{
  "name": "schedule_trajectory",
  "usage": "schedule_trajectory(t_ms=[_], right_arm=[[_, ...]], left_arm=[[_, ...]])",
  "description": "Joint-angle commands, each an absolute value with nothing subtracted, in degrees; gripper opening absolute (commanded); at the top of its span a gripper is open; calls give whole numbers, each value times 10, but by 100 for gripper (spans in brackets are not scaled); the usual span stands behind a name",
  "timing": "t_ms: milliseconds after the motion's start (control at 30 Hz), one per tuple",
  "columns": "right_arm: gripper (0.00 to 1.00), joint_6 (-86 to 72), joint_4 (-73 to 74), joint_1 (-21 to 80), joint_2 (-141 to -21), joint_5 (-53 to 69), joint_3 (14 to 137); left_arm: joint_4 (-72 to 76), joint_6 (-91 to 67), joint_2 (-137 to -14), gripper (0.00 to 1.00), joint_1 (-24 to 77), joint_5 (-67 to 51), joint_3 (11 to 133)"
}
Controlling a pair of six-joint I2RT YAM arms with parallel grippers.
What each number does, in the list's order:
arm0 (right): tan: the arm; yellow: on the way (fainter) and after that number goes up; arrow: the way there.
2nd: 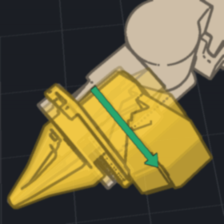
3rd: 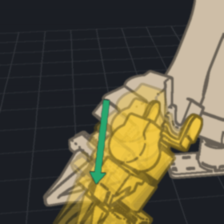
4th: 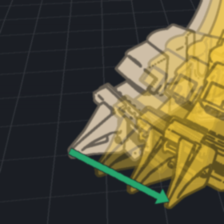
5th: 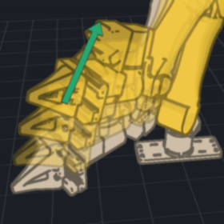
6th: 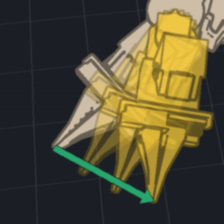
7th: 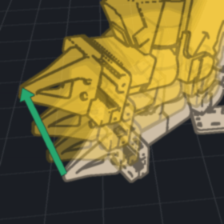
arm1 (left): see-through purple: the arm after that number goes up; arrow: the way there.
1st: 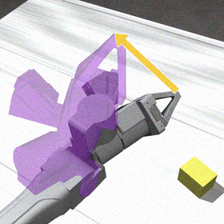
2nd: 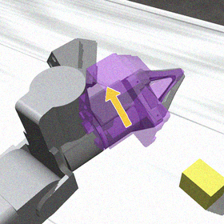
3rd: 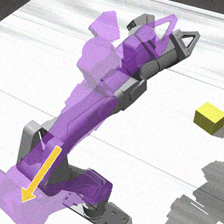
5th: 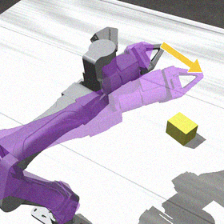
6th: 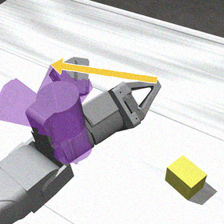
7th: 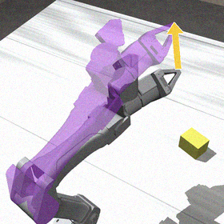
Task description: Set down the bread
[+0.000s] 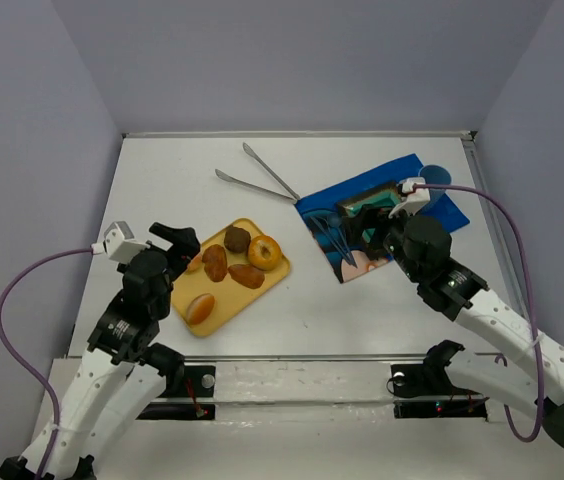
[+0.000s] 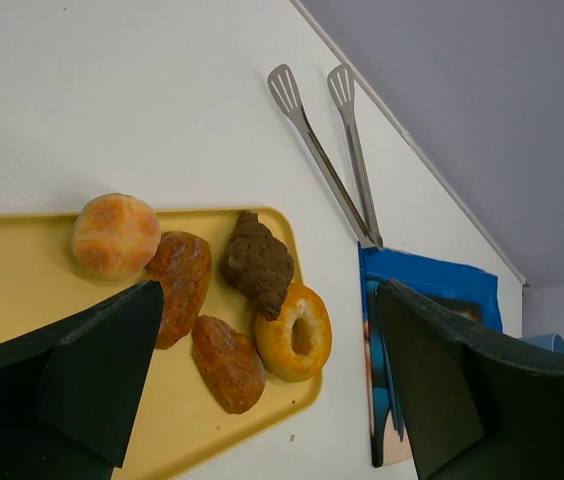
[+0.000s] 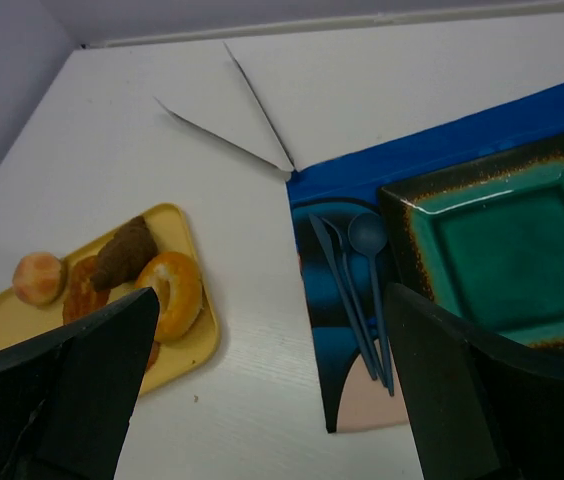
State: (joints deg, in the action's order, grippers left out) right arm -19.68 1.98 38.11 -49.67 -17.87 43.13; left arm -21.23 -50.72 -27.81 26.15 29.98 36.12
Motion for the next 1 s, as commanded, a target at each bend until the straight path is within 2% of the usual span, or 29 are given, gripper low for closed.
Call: schedule_trajectory(t_ms=[0,367,833,967], right_arm=[[100,-173,24,383,-505,-189,450],[100,-107,40,383,-638,-185,540],[100,146,193,307,-1120,128,948],[100,233,242,307,-1204,155,1049]], left_arm=[[-211,-511,-272,99,261,330,388],[-176,-497,-272,99,261,327,372],[-167,-485,-292,99,261,344,369],[-171,-487,-296,99,261,359,372]])
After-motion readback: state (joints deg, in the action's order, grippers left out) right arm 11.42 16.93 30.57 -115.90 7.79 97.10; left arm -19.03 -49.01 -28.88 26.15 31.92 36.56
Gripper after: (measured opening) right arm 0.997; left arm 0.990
